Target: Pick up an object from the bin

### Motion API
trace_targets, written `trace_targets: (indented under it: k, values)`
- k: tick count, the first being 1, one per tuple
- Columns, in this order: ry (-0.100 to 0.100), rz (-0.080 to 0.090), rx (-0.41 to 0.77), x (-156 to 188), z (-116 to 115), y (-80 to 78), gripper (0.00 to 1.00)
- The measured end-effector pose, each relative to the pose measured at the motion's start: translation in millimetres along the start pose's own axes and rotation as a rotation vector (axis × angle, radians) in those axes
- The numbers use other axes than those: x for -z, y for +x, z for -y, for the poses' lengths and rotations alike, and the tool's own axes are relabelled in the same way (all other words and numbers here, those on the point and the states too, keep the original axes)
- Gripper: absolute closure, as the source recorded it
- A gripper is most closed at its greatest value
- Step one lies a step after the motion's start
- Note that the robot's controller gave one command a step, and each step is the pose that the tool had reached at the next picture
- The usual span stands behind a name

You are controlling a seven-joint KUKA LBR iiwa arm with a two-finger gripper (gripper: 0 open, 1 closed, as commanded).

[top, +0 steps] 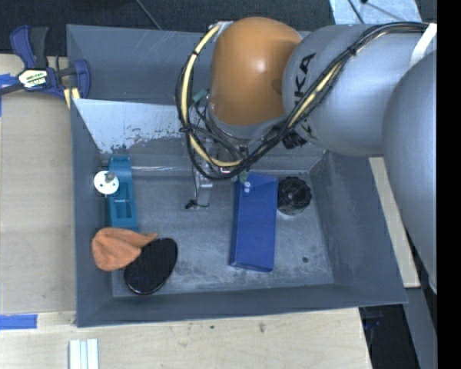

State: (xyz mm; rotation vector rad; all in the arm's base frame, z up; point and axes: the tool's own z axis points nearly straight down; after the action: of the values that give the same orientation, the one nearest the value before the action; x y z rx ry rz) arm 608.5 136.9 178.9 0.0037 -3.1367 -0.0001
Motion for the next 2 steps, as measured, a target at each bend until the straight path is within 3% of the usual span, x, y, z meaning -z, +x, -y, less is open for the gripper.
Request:
trace_targets:
  k: [1, 2]
  values:
    - [-0.001, 0.008, -0.003, 5.4, 0.7, -1.5, 0.00]
    - [0.000, 0.010, 0.104, -50.5, -33.4, 33.7, 0.00]
